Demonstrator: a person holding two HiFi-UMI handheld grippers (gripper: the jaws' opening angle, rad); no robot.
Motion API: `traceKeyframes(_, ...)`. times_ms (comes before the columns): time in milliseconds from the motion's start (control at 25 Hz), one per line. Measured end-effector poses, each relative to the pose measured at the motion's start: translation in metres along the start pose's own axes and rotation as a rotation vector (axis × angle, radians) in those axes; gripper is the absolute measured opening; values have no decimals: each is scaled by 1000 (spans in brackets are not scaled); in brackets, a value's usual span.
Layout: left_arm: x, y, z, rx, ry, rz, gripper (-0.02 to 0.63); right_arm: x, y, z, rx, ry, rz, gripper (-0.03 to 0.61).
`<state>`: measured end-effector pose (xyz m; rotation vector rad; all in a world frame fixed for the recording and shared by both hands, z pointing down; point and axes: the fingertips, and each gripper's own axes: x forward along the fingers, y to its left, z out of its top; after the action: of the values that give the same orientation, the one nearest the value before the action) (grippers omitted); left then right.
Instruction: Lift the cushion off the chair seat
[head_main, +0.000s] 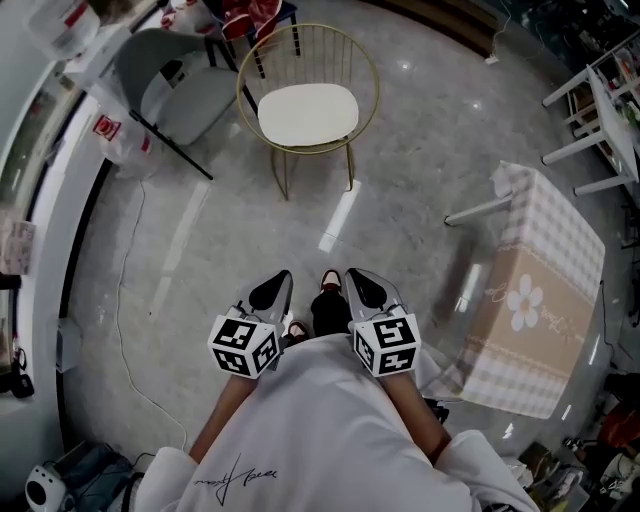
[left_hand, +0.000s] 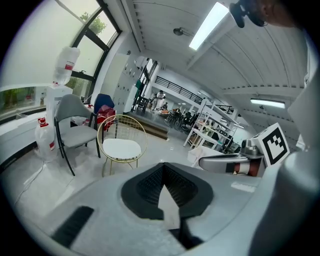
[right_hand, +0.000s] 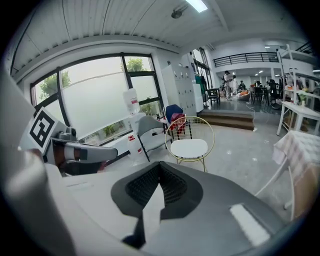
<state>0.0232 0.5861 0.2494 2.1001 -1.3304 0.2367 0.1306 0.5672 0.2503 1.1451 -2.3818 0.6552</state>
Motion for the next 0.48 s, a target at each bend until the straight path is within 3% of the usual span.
traceKeyframes(480, 87, 10, 57, 17, 30, 43, -3, 51, -83, 51, 28, 12, 27, 5)
